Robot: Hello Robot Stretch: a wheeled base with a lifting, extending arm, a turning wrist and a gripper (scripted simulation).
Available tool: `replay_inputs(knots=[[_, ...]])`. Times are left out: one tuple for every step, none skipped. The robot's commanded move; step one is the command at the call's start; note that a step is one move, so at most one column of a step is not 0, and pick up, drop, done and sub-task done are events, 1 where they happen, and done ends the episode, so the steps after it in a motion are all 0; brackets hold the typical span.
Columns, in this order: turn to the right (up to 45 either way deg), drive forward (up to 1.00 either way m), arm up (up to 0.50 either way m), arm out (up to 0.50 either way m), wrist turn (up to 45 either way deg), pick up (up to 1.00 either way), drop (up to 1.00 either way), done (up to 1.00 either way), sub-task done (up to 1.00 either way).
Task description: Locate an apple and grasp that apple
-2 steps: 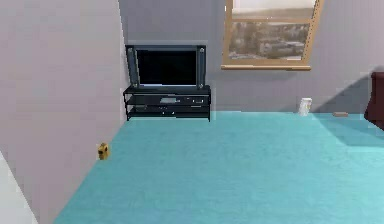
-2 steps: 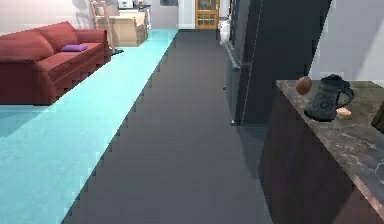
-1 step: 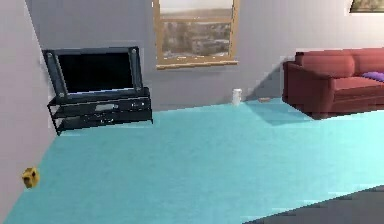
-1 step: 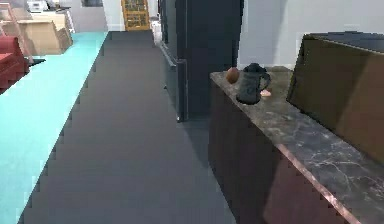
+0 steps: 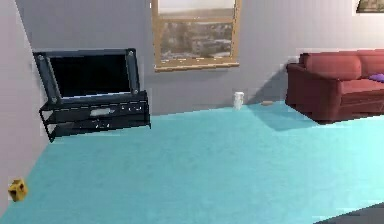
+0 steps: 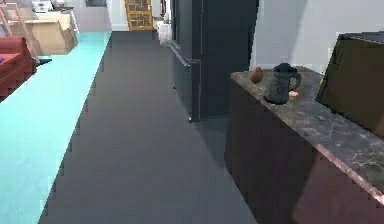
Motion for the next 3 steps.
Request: replay_inputs(knots=[[-45.0, 0.00, 0.00, 0.00, 0.0, 0.00, 0.00, 0.00, 0.00], [-45.0, 0.00, 0.00, 0.00, 0.0, 0.00, 0.00, 0.00, 0.00], [-45.0, 0.00, 0.00, 0.00, 0.0, 0.00, 0.00, 0.00, 0.00]])
